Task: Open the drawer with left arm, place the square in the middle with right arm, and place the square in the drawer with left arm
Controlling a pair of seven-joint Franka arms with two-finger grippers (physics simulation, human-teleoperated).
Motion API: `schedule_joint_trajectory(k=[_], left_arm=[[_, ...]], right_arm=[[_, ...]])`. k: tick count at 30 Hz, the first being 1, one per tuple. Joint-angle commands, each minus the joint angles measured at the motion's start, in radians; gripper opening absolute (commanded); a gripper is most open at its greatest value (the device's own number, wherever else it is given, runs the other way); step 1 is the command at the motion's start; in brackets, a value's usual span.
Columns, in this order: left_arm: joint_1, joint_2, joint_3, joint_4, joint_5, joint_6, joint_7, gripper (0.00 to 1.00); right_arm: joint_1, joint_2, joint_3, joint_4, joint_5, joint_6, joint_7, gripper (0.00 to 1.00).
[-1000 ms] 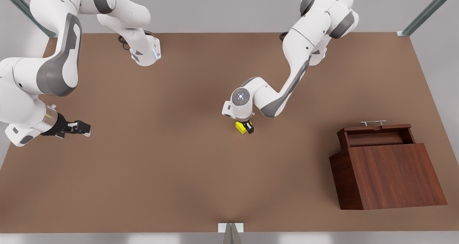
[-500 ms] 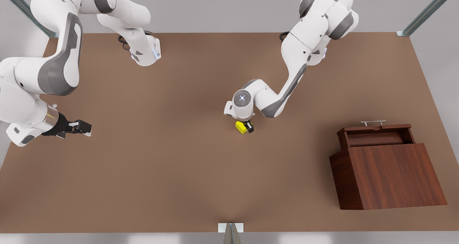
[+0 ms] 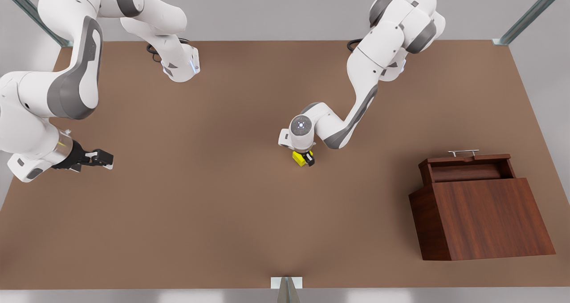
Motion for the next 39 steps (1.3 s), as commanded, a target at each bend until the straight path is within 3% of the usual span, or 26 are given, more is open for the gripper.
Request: schedule_joint_trajectory(k=[1, 6, 8, 10, 19, 28, 33, 39], left_arm=[[-0.002, 0.006, 0.000, -0.002, -0.001, 0.017, -0.086, 1.00], [-0.003, 0.026, 0.000, -0.002, 0.006, 0.040, -0.085, 1.00], [-0.003, 0.026, 0.001, -0.003, 0.007, 0.038, -0.085, 0.89], [-0.003, 0.028, 0.001, -0.006, 0.007, 0.037, -0.085, 0.72], [-0.006, 0.040, 0.012, -0.005, 0.006, 0.040, -0.085, 0.64], [0.047, 0.003, 0.015, -0.008, -0.057, 0.020, -0.114, 0.68], [0.073, -0.244, 0.081, -0.008, -0.083, -0.254, -0.499, 0.68], [0.303, -0.474, 0.081, -0.006, -0.086, -0.409, -0.922, 0.68]], right_arm=[[0.001, -0.001, 0.000, 0.000, 0.000, 0.000, -0.002, 1.00], [0.001, -0.001, 0.000, 0.001, 0.001, 0.000, -0.002, 1.00], [0.001, -0.001, 0.000, 0.001, 0.001, 0.000, -0.002, 1.00], [0.000, -0.001, 0.000, 0.001, 0.001, 0.000, -0.004, 1.00], [-0.002, -0.001, 0.000, 0.001, 0.003, 0.000, -0.004, 1.00], [-0.003, -0.001, 0.000, 0.001, 0.001, 0.000, -0.004, 1.00], [-0.003, 0.000, 0.000, 0.001, 0.003, 0.002, -0.005, 1.00], [-0.003, 0.000, 0.000, 0.001, 0.003, 0.002, -0.005, 1.00]])
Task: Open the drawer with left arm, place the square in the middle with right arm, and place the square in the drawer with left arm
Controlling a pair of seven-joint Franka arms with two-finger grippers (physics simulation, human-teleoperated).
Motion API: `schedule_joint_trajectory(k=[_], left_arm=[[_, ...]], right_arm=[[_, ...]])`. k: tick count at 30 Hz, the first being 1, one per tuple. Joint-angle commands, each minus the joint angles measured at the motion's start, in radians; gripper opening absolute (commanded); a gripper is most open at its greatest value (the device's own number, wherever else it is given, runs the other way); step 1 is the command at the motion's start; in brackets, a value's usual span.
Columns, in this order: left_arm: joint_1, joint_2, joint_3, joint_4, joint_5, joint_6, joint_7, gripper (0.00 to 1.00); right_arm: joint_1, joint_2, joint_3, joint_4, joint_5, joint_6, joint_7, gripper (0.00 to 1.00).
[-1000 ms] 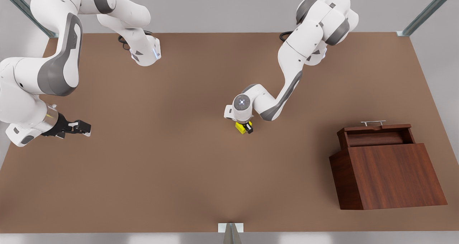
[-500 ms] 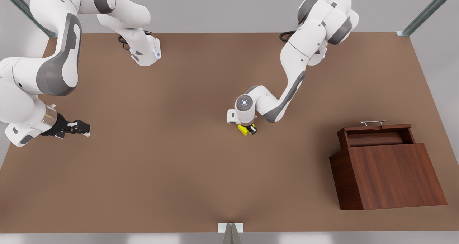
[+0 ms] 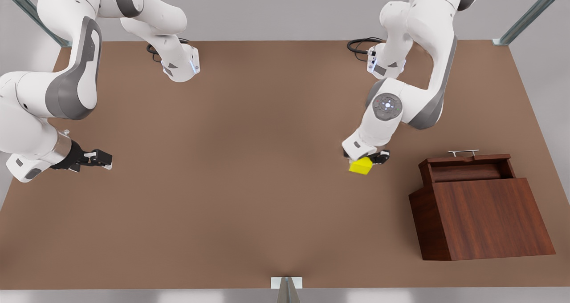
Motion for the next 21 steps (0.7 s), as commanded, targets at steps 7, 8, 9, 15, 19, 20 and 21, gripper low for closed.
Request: schedule_joint_trajectory(k=[7, 8, 9, 15, 19, 20, 21], left_arm=[[0.258, -0.107, 0.023, -0.134, -0.017, -0.094, -0.604, 0.69], [0.258, -0.107, 0.023, -0.177, -0.017, -0.050, -0.604, 0.69], [0.282, -0.107, 0.023, -0.180, -0.017, -0.034, -0.597, 0.69], [0.351, -0.122, 0.051, -0.261, -0.012, 0.062, -0.404, 0.69], [0.405, -0.121, 0.051, -0.279, -0.014, 0.098, -0.151, 0.69], [0.413, -0.119, 0.051, -0.278, -0.012, 0.108, -0.131, 0.69], [0.433, -0.118, 0.051, -0.279, -0.012, 0.110, -0.065, 0.69]], right_arm=[[0.000, -0.001, 0.000, 0.001, 0.000, 0.001, -0.006, 1.00], [0.000, -0.001, 0.000, 0.001, 0.000, 0.001, -0.008, 1.00], [0.000, -0.001, 0.000, 0.001, 0.000, 0.001, -0.008, 1.00], [-0.002, -0.001, 0.000, 0.001, 0.000, 0.001, -0.008, 1.00], [0.000, -0.001, 0.000, 0.001, 0.000, 0.001, -0.003, 1.00], [0.000, -0.001, 0.000, 0.001, 0.000, 0.001, -0.003, 1.00], [0.000, -0.001, 0.000, 0.001, 0.000, 0.001, -0.003, 1.00]])
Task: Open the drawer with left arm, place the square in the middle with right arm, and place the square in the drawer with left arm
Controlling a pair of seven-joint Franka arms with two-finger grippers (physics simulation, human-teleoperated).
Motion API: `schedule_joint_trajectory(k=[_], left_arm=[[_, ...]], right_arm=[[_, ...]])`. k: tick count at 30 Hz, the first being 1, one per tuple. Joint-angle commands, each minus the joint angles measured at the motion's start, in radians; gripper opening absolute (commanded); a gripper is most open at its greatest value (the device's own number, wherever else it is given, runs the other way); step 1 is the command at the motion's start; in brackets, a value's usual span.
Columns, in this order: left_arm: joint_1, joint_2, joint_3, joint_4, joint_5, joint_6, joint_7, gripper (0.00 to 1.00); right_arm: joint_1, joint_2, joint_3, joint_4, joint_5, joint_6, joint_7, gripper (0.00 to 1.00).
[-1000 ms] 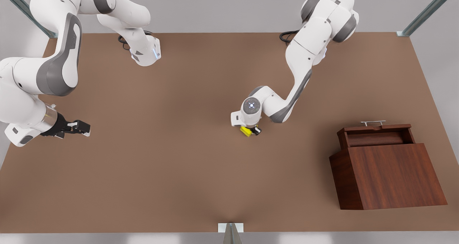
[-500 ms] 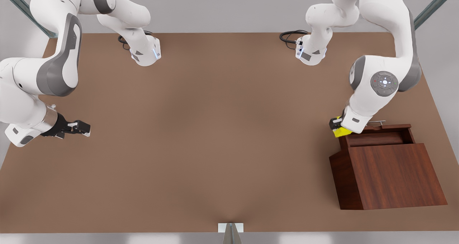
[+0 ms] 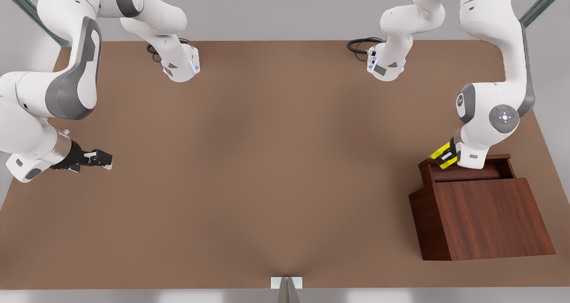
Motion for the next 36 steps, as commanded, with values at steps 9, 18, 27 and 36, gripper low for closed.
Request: schedule_joint_trajectory(k=[9, 18, 27, 36], left_arm=[[0.086, 0.015, 0.000, 0.002, 0.004, 0.089, 0.597, 0.69], [0.150, 0.072, 0.000, 0.022, 0.024, 0.137, 0.787, 0.69], [0.167, 0.103, 0.000, 0.059, 0.029, 0.137, 0.822, 0.69], [0.167, 0.115, 0.000, 0.059, 0.029, 0.140, 0.845, 1.00]], right_arm=[[-0.003, -0.001, 0.000, 0.001, 0.000, 0.000, -0.002, 1.00], [0.002, -0.001, 0.000, 0.001, 0.000, -0.001, 0.002, 1.00], [0.000, -0.001, 0.000, 0.001, 0.003, -0.001, 0.002, 1.00], [0.000, -0.001, 0.000, 0.001, 0.005, 0.000, 0.002, 1.00]])
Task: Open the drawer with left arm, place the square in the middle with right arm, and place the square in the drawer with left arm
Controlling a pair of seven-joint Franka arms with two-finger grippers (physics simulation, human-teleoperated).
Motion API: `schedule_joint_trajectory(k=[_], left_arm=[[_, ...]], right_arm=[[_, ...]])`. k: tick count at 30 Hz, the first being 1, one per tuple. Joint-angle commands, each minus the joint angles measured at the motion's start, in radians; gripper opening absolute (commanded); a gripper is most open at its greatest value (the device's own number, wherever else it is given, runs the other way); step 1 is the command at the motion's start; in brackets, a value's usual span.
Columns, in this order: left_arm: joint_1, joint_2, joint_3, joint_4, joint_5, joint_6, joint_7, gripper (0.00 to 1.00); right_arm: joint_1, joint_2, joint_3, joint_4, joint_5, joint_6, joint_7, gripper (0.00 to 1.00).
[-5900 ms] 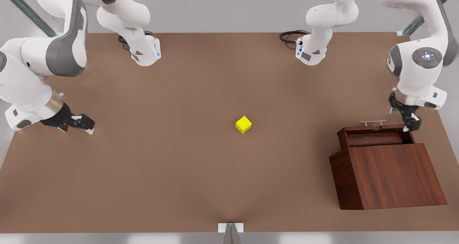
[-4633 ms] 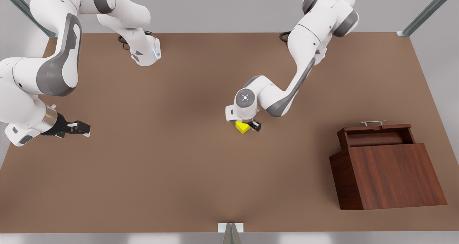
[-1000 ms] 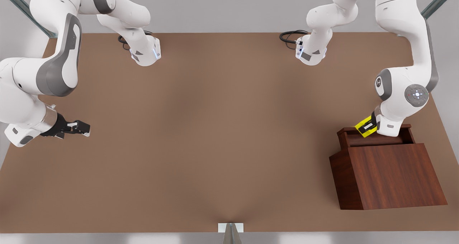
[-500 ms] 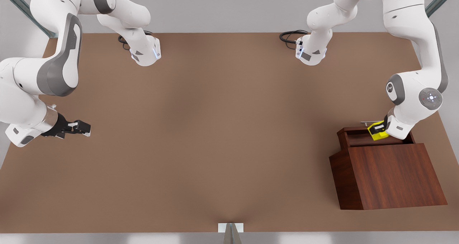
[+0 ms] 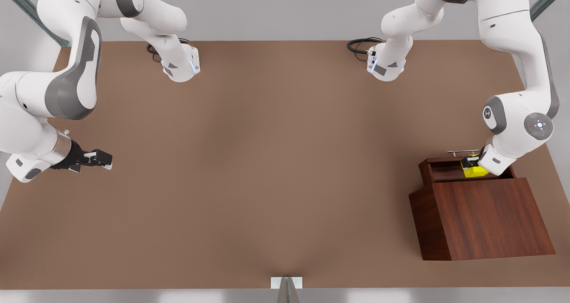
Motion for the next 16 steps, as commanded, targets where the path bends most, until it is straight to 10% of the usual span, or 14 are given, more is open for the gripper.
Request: schedule_joint_trajectory(k=[1, 6, 9, 16], left_arm=[[0.000, 0.000, 0.000, 0.001, -0.009, 0.011, 0.194, 1.00], [0.000, -0.015, 0.000, 0.027, -0.013, -0.010, 0.174, 1.00], [-0.144, -0.140, -0.068, 0.250, -0.023, -0.536, -0.084, 1.00], [-0.284, -0.074, -0.055, 0.502, -0.079, -0.799, -0.086, 1.00]], right_arm=[[-0.001, -0.001, 0.000, 0.001, 0.001, 0.001, 0.001, 1.00], [0.001, -0.001, 0.000, 0.001, 0.002, 0.001, 0.001, 1.00], [0.001, -0.001, 0.000, 0.001, 0.001, 0.001, 0.001, 1.00], [0.000, -0.001, 0.000, 0.001, 0.001, 0.001, 0.001, 1.00]])
